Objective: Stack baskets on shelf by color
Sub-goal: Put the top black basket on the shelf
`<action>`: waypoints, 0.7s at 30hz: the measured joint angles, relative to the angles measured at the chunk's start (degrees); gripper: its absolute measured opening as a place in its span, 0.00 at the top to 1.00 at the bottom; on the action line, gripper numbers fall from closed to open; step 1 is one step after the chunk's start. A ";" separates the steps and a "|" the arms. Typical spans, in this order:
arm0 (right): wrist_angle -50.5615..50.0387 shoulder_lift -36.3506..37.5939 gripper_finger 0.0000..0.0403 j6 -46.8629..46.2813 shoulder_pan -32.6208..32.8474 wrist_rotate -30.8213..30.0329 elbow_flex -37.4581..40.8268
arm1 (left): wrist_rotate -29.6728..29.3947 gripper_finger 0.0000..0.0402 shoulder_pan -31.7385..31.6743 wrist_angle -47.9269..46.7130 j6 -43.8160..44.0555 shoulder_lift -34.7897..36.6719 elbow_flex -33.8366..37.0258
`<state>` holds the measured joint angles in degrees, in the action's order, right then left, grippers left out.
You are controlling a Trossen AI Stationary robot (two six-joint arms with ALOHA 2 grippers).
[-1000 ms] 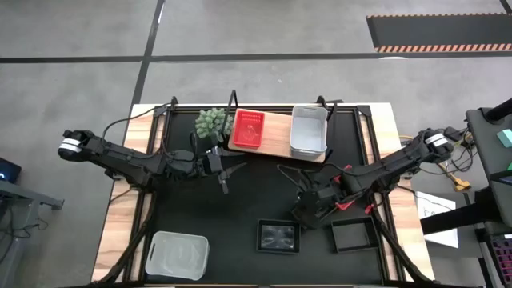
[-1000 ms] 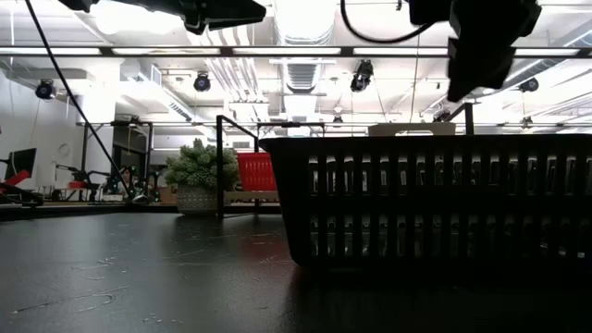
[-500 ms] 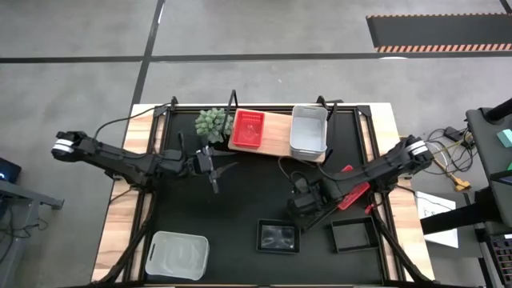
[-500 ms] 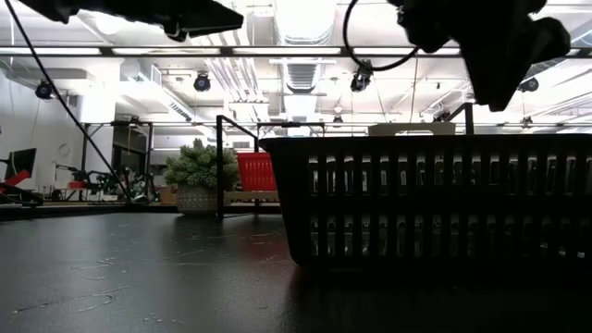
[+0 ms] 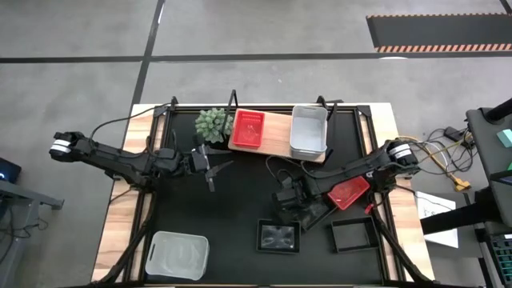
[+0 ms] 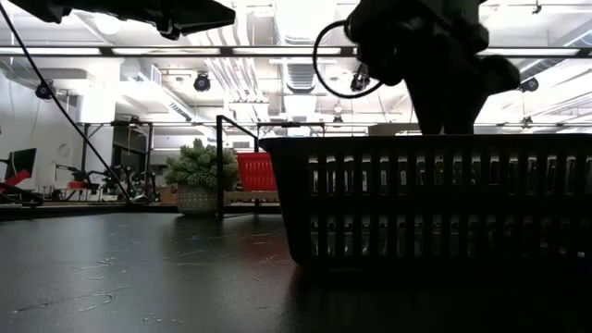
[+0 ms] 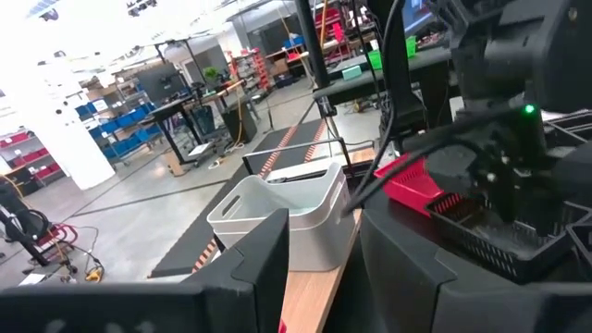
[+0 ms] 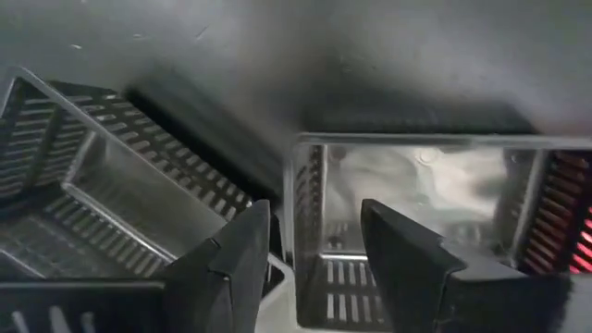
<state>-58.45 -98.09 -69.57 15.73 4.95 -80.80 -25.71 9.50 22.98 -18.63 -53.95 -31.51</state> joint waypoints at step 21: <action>5.36 -6.37 0.66 5.56 -0.40 0.87 0.31 | -0.02 0.70 0.00 0.04 -0.04 0.00 0.00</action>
<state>-53.09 -104.46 -64.01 15.33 5.82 -80.49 -25.73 9.50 23.02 -18.68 -53.95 -31.51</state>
